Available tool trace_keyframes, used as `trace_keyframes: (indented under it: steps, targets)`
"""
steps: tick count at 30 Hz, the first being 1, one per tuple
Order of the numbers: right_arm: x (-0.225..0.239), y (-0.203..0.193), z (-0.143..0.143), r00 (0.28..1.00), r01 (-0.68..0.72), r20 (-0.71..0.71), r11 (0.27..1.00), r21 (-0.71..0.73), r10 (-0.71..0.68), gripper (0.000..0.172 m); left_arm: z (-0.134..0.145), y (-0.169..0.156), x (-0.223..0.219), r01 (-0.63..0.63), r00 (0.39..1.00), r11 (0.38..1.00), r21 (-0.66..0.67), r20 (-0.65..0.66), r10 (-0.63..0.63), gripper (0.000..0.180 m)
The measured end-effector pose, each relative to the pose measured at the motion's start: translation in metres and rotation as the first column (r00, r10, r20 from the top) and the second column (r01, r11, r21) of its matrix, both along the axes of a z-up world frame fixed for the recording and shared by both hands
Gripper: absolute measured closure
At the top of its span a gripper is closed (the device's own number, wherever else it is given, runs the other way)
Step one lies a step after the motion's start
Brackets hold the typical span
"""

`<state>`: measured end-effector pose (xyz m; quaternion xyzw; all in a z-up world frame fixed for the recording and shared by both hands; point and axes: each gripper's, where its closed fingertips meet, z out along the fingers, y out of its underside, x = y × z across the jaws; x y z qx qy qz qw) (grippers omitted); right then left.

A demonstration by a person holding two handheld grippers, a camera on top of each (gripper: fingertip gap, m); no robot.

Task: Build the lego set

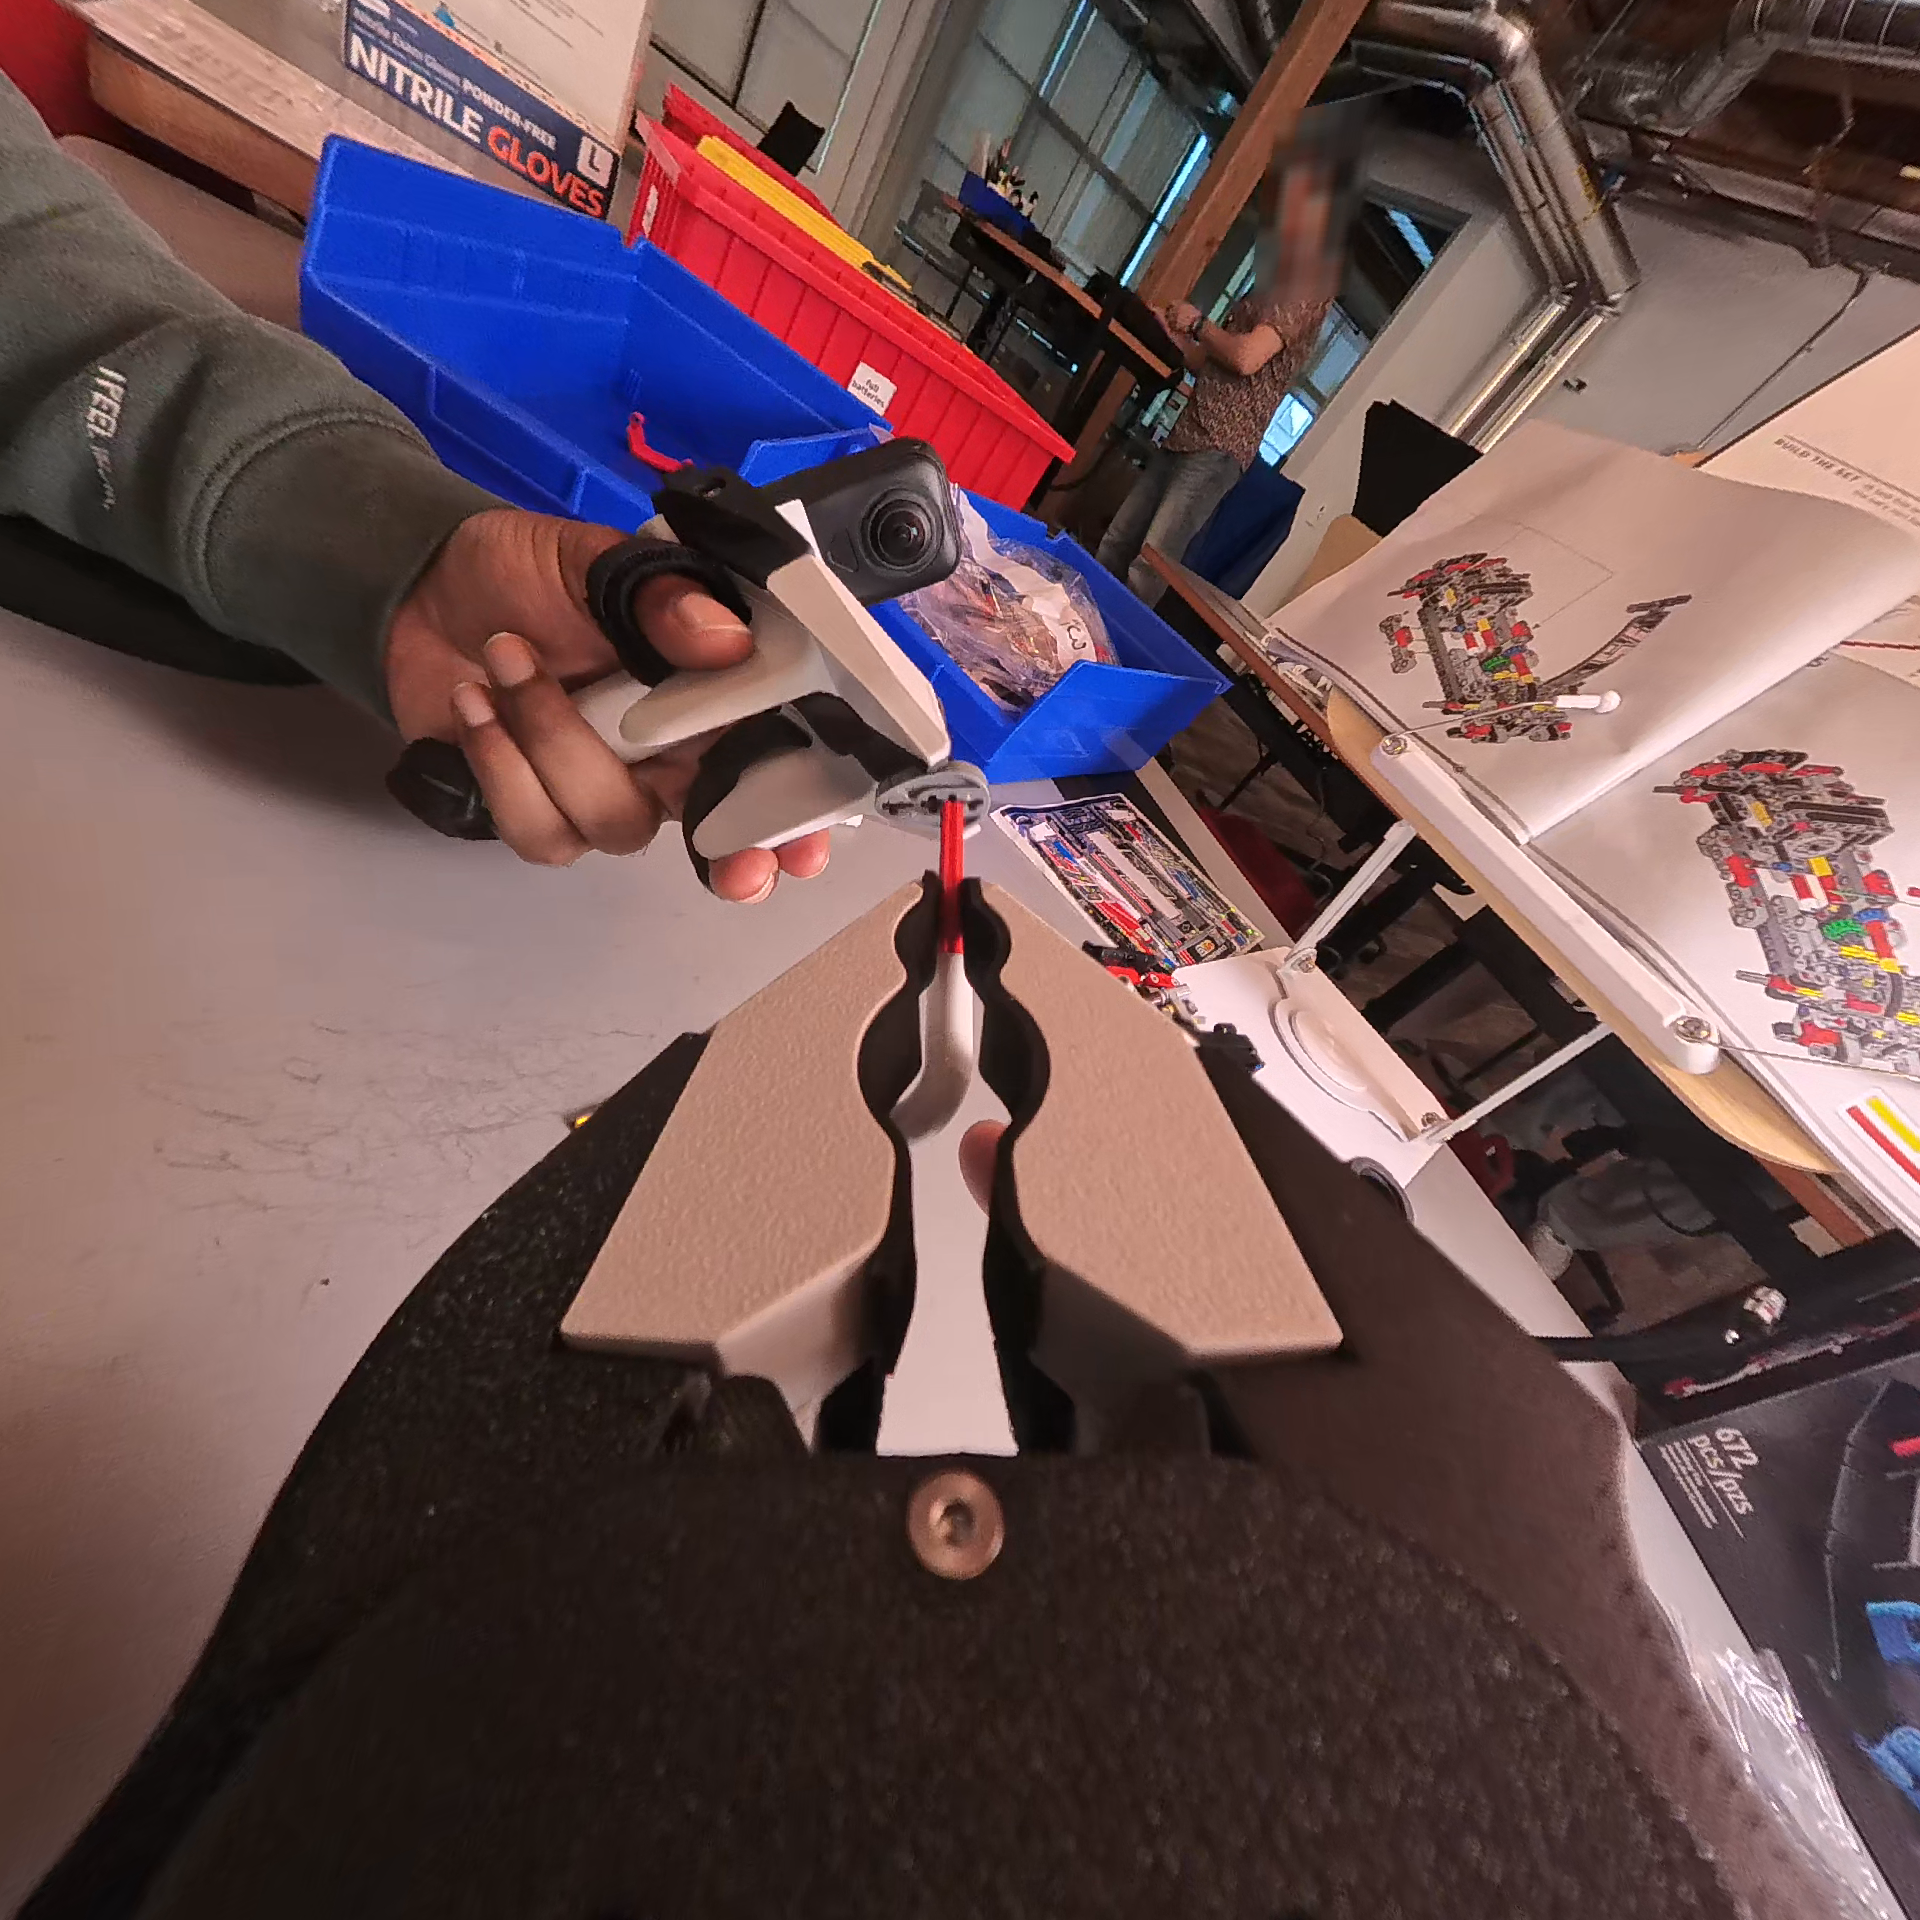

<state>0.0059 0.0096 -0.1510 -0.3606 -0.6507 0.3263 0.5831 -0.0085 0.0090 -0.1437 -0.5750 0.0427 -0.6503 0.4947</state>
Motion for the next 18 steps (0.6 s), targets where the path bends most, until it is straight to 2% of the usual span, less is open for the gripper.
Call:
trace_keyframes:
  steps: [11,15,18]
  targets:
    - [0.0012,-0.0018,-0.0025,0.999,-0.014,0.032,1.000,-0.002,0.014,0.171,-0.0029,-0.0022,0.0016,0.032,0.999,0.999,-0.019,0.007,-0.031,0.169]
    - [0.0032,-0.0045,-0.0047,0.996,-0.043,0.069,0.998,-0.052,0.047,0.171,-0.0042,-0.0055,0.0043,0.044,0.998,0.999,0.003,-0.040,-0.044,0.169]
    - [0.0059,-0.0067,-0.0086,0.990,-0.061,0.123,0.994,-0.086,0.072,0.171,-0.0084,-0.0083,0.0076,0.040,0.988,0.998,0.053,-0.151,-0.031,0.168]
